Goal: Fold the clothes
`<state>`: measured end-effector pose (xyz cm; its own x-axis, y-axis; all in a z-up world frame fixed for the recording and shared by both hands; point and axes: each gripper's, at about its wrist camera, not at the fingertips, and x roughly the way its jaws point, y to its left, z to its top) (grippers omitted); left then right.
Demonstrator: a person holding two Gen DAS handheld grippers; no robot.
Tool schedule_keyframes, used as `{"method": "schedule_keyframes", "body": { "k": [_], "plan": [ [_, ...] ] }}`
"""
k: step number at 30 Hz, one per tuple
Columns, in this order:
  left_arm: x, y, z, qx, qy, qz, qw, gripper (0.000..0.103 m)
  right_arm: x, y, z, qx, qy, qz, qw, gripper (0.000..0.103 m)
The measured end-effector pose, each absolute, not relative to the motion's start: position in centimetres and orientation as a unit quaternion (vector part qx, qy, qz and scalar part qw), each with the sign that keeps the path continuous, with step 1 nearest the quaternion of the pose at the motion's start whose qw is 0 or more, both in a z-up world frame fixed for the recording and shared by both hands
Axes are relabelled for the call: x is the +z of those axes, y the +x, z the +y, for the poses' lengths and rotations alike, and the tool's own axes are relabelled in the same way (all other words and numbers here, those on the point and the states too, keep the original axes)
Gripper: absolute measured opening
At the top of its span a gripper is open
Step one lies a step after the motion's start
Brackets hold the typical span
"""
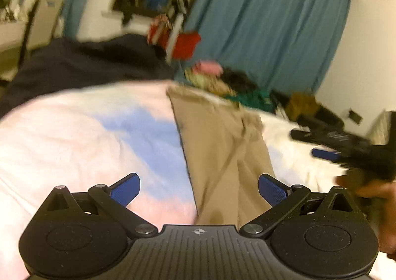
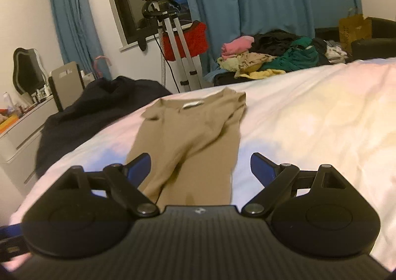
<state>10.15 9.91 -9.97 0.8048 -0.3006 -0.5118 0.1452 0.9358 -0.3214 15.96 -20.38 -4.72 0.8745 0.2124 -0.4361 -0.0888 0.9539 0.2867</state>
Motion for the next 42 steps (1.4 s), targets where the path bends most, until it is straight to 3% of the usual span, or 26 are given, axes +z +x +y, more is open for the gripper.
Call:
{"method": "schedule_keyframes", "body": {
  "k": [10, 16, 23, 31, 36, 38, 39, 42],
  "plan": [
    [-12.5, 9.0, 14.2, -0.036, -0.198, 0.435, 0.877, 0.091, -4.3, 2.1, -21.6, 0.069, 0.188, 0.253, 0.946, 0.089],
    [-13.0, 9.1, 14.2, -0.042, -0.221, 0.49, 0.842, 0.084, -5.6, 1.6, -22.7, 0.061, 0.231, 0.281, 0.93, 0.089],
    [-12.9, 9.4, 11.4, -0.093, -0.151, 0.569, 0.803, 0.082, -7.4, 2.1, -23.1, 0.047, 0.223, 0.299, 0.927, 0.089],
    [-11.1, 8.1, 8.4, -0.134, -0.005, 0.568, 0.812, 0.053, -7.3, 2.1, -22.7, 0.069, 0.222, 0.303, 0.924, 0.089],
    [-10.1, 6.9, 7.4, -0.157, 0.03, 0.534, 0.83, 0.048, -7.4, 2.1, -22.6, 0.073, 0.228, 0.309, 0.92, 0.089],
    [-9.9, 6.4, 7.1, -0.166, 0.035, 0.525, 0.834, 0.038, -7.5, 2.1, -22.7, 0.073, 0.232, 0.311, 0.919, 0.089],
    [-9.8, 6.2, 6.9, -0.176, 0.034, 0.523, 0.833, 0.025, -7.5, 2.1, -22.8, 0.073, 0.233, 0.312, 0.918, 0.089],
    [-9.6, 5.7, 6.4, -0.196, 0.048, 0.522, 0.829, 0.025, -7.6, 2.0, -23.0, 0.071, 0.237, 0.313, 0.917, 0.089]
  ]
}}
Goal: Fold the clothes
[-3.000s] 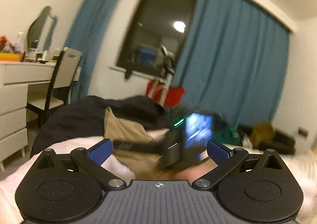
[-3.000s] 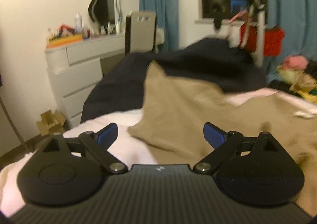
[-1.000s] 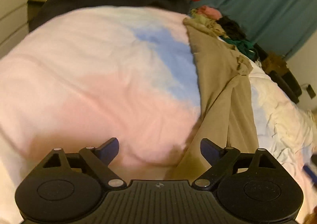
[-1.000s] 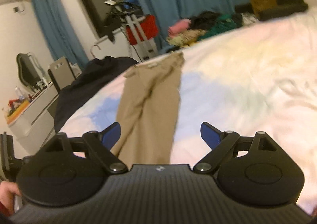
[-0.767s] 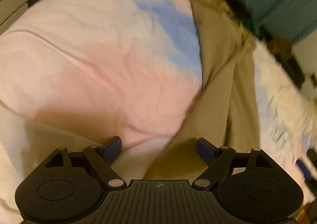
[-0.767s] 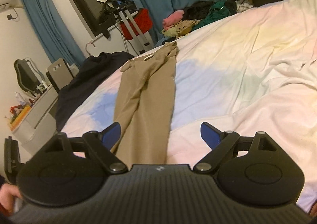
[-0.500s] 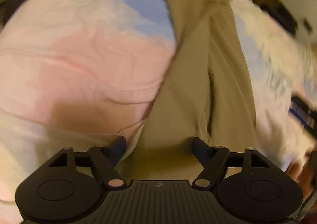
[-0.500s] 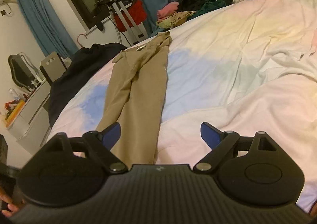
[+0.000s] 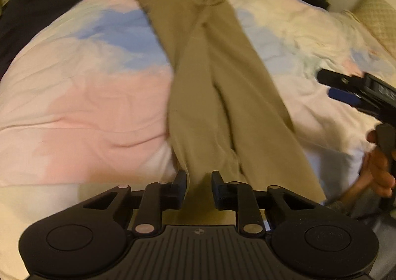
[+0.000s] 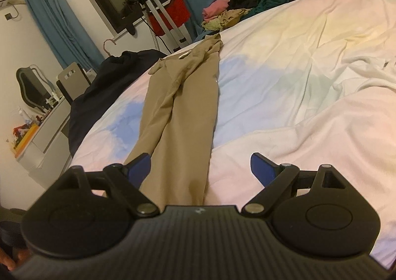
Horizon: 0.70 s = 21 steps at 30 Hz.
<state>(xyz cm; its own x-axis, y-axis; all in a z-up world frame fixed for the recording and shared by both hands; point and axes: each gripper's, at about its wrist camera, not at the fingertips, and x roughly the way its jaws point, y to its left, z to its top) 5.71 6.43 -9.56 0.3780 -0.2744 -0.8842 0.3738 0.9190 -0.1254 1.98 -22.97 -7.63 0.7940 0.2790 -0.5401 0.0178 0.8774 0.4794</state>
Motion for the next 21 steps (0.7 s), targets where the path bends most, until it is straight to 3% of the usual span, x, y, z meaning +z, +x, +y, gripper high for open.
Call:
{"method": "schedule_keyframes", "body": {
  "k": [3, 6, 8, 9, 10, 11, 12, 21],
  "plan": [
    [-10.2, 6.2, 6.0, -0.178, 0.071, 0.537, 0.822, 0.027, -7.7, 2.0, -23.0, 0.07, 0.239, 0.315, 0.916, 0.089],
    [-11.1, 6.6, 6.4, -0.163, 0.068, 0.556, 0.812, 0.04, -7.8, 2.0, -22.9, 0.068, 0.24, 0.318, 0.915, 0.089],
    [-11.5, 6.8, 6.5, -0.146, 0.078, 0.57, 0.805, 0.04, -7.9, 2.0, -22.8, 0.067, 0.24, 0.32, 0.914, 0.089],
    [-11.7, 6.8, 6.4, -0.136, 0.095, 0.578, 0.799, 0.031, -7.9, 2.0, -22.8, 0.067, 0.241, 0.321, 0.913, 0.089],
    [-11.8, 6.7, 6.1, -0.13, 0.115, 0.581, 0.795, 0.015, -8.0, 2.0, -22.8, 0.066, 0.241, 0.322, 0.913, 0.089],
    [-11.6, 6.4, 6.0, -0.126, 0.134, 0.577, 0.796, 0.005, -8.0, 2.0, -22.8, 0.066, 0.241, 0.323, 0.913, 0.089],
    [-11.0, 6.1, 5.9, -0.123, 0.151, 0.568, 0.8, 0.001, -8.0, 2.0, -22.8, 0.065, 0.242, 0.324, 0.912, 0.089],
    [-4.5, -1.6, -0.6, -0.173, 0.305, 0.41, 0.842, 0.001, -7.9, 1.9, -23.7, 0.057, 0.273, 0.322, 0.905, 0.089]
  ]
}}
